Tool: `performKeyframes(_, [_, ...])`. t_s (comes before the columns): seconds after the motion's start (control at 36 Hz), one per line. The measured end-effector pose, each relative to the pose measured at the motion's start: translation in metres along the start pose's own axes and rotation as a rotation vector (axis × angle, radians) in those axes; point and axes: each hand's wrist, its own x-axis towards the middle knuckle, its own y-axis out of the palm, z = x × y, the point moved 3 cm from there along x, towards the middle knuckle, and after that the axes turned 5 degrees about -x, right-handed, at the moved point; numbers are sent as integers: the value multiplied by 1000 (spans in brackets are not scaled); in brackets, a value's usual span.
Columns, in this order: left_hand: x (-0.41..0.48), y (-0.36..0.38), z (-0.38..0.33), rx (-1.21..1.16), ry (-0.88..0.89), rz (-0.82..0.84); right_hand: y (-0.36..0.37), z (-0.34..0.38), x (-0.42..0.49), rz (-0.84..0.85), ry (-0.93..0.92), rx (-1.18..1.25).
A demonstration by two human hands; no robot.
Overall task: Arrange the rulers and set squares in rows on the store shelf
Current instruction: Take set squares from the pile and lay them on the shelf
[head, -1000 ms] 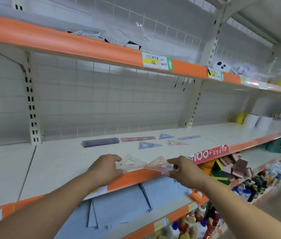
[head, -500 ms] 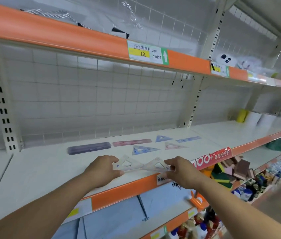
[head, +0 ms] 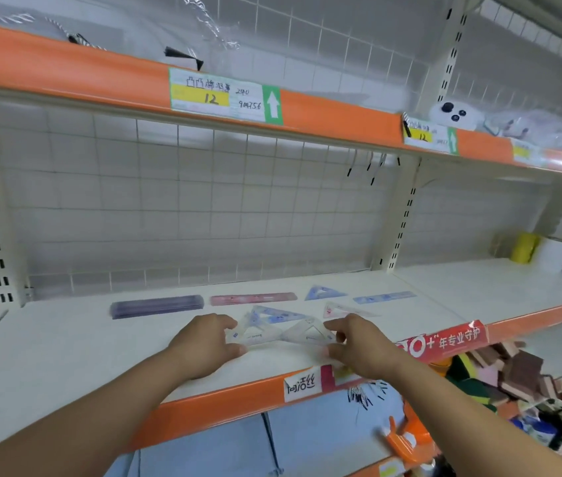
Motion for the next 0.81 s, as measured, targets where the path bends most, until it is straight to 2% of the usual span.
performKeyframes(0.39, [34,47,-88,-1,-92,-75,-43,-101,38,35,-107,-12])
performKeyframes(0.81, [60,103,-155,0,-213,-112,-57,-196,67,116,-180,-37])
